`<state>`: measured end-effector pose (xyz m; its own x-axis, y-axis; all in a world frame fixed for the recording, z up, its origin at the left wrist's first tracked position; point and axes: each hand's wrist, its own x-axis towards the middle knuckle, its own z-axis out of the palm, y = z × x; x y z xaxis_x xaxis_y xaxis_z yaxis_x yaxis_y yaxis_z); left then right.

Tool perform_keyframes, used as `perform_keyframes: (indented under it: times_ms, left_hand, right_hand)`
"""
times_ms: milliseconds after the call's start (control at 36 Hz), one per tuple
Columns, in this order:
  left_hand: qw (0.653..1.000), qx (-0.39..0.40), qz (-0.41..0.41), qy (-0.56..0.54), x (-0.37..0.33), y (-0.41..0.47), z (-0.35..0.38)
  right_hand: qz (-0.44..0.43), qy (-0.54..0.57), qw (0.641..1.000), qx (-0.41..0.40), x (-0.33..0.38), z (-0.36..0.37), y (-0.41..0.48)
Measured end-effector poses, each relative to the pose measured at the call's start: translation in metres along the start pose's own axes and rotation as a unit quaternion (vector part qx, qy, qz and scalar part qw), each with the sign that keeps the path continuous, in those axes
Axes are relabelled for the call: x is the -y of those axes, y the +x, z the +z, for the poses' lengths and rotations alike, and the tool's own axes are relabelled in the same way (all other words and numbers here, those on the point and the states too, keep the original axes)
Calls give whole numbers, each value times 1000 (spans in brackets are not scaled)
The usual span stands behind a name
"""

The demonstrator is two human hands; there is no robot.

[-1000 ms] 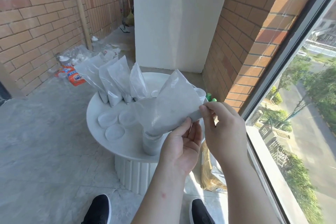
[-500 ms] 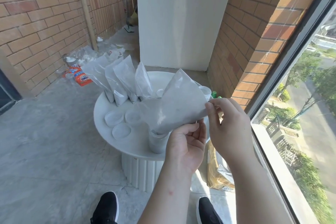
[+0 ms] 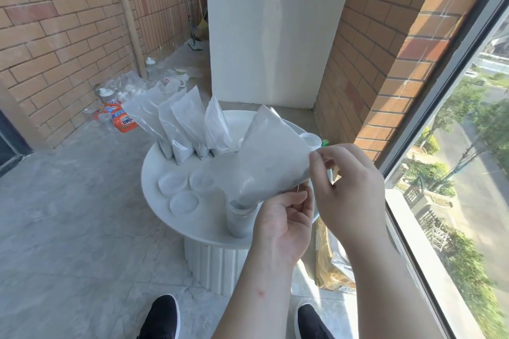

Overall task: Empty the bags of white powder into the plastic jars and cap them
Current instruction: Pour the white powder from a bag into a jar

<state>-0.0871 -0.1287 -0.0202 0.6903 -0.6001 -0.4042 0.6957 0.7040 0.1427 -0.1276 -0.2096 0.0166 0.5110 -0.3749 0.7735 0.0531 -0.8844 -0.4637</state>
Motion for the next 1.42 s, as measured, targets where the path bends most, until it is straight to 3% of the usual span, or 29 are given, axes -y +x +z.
perform_keyframes:
  times_ms: [583, 1194, 1417]
  left_hand:
    - [1000, -1, 4, -27, -1, -3, 2]
    - [999, 7, 34, -31, -2, -11, 4]
    - [998, 3, 31, -45, -2, -12, 6]
  right_hand:
    - [-15, 3, 1000, 23, 3, 0, 1]
    - [131, 77, 984, 98, 1, -8, -4]
    - [108, 47, 988, 97, -10, -14, -9]
